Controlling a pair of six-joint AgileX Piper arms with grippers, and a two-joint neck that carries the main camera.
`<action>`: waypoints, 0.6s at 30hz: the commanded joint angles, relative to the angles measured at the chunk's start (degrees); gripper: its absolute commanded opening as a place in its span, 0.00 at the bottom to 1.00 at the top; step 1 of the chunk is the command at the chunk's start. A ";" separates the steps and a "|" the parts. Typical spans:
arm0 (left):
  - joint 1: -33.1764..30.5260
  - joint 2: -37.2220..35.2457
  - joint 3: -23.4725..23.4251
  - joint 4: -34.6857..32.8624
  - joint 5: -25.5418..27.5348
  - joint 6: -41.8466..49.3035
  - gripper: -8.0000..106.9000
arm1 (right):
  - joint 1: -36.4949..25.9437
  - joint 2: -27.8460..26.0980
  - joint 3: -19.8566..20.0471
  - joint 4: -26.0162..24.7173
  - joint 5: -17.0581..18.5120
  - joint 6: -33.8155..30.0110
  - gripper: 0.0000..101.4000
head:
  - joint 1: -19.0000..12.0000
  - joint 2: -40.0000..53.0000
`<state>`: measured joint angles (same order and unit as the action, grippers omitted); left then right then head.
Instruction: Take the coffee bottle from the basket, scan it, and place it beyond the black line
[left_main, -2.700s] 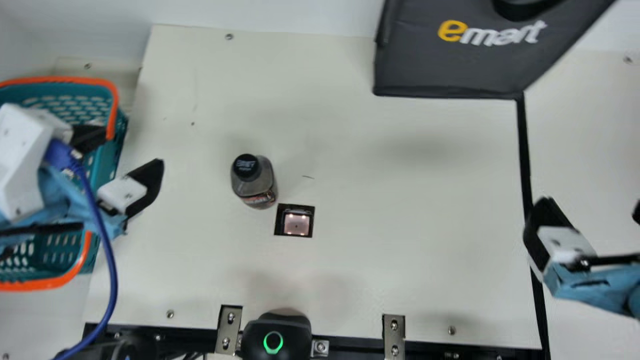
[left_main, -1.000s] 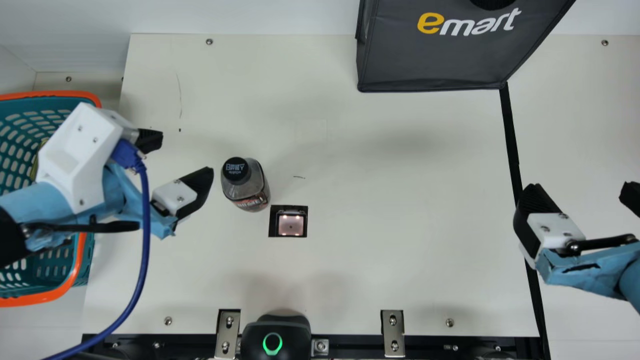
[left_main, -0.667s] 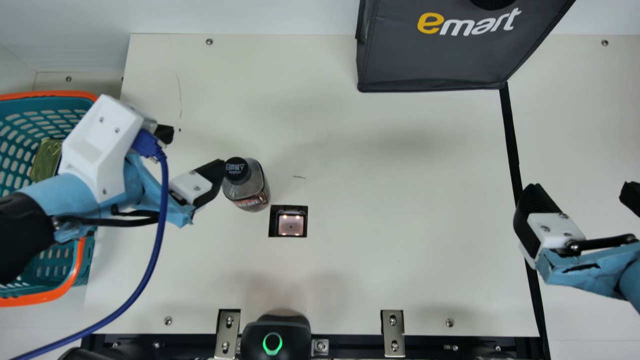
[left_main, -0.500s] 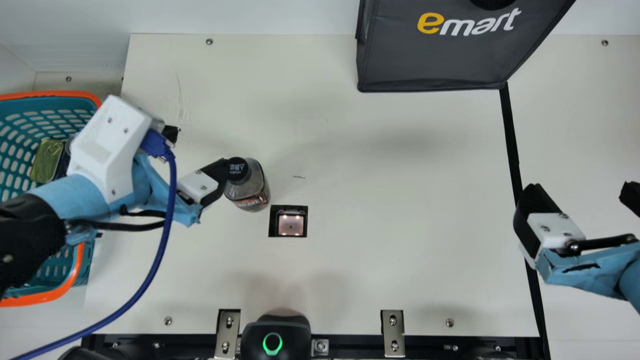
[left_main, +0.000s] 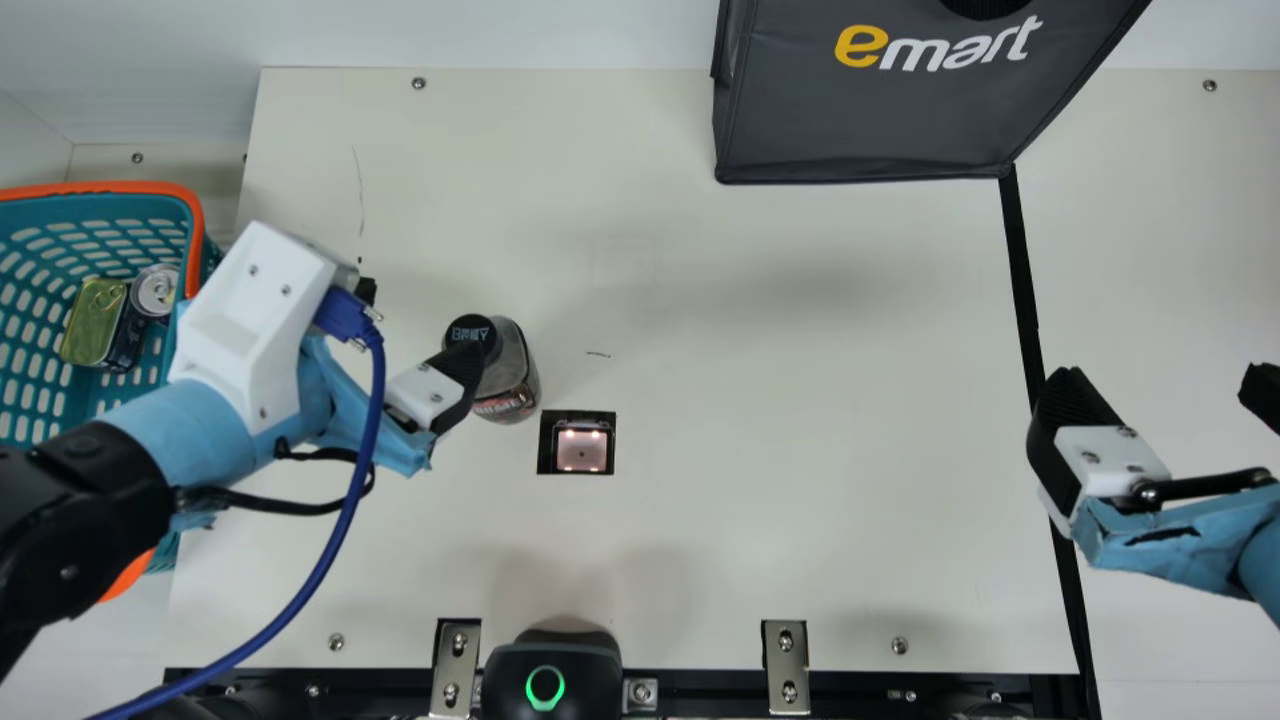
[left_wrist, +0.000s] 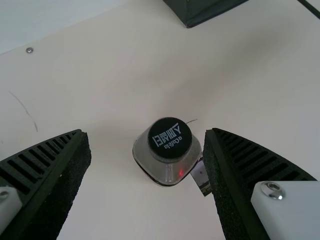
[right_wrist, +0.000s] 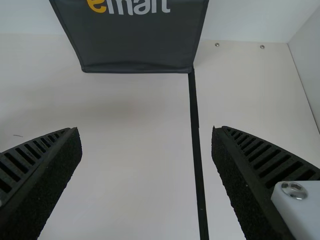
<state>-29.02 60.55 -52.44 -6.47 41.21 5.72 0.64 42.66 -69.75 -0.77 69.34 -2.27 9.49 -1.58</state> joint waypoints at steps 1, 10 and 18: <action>-0.62 -0.16 0.16 1.02 -0.20 -1.77 0.85 | 0.00 0.00 0.00 0.00 0.00 0.00 0.90 | -1.57 0.00; -3.02 -0.48 1.53 4.70 -1.56 -6.67 0.85 | 0.00 0.00 0.00 0.00 0.00 0.00 0.90 | -1.57 0.00; -4.82 -0.11 2.50 6.89 -2.79 -9.99 0.85 | 0.00 0.00 0.00 0.00 0.00 0.00 0.90 | -1.57 0.00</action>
<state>-33.67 60.40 -50.07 0.00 38.57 -4.02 0.64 42.66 -69.75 -0.77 69.34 -2.27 9.49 -1.67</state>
